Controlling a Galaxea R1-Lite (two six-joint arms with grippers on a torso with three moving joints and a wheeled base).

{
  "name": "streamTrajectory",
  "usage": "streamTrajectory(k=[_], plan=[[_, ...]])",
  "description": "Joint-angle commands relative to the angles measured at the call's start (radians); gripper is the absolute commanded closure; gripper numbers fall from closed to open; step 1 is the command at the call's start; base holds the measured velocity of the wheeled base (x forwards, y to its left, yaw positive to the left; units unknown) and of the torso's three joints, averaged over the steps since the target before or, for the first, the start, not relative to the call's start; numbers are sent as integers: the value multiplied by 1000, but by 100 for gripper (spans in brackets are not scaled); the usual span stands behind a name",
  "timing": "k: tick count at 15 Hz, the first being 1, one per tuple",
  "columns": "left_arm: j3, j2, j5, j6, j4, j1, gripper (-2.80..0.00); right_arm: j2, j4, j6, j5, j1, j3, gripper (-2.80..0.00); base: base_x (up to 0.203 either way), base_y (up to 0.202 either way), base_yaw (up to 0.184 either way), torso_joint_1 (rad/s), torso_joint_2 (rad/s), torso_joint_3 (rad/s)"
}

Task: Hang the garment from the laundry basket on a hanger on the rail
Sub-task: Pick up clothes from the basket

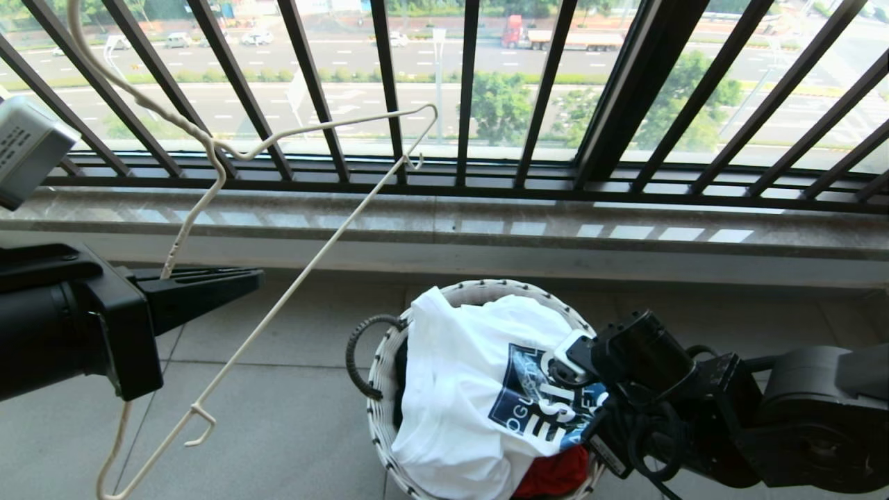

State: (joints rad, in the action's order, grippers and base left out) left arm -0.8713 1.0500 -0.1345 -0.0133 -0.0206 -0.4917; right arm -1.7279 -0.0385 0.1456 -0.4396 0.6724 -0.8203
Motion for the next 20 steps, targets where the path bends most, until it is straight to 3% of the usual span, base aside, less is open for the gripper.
streamTrajectory(k=[1, 3, 4, 12, 18, 19, 20], plan=[[0, -1, 1, 0, -1, 1, 0, -24, -1, 4, -2, 0, 17, 0, 0, 0, 0, 0, 0, 0], [0, -1, -1, 0, -1, 1, 0, -15, 0, 38, -2, 0, 32, 0, 0, 0, 0, 0, 0, 0], [-1, -2, 0, 0, -2, 1, 0, -7, -1, 46, -2, 1, 35, -280, 0, 0, 0, 0, 0, 0], [-2, -12, 1, 0, -2, 1, 0, 145, 4, 80, 12, 14, 14, -280, 0, 0, 0, 0, 0, 0], [-5, -21, 1, 0, -1, 1, 0, 135, 71, 85, 33, 103, -93, -280, 0, 0, 0, 0, 0, 0], [-5, -21, 3, 0, -2, 1, 0, 128, 70, 85, 29, 120, -102, 0, 0, 0, 0, 0, 0, 0], [-12, -21, 7, 0, 0, 1, 0, 117, 70, 85, 21, 131, -109, 0, 0, 0, 0, 0, 0, 0]])
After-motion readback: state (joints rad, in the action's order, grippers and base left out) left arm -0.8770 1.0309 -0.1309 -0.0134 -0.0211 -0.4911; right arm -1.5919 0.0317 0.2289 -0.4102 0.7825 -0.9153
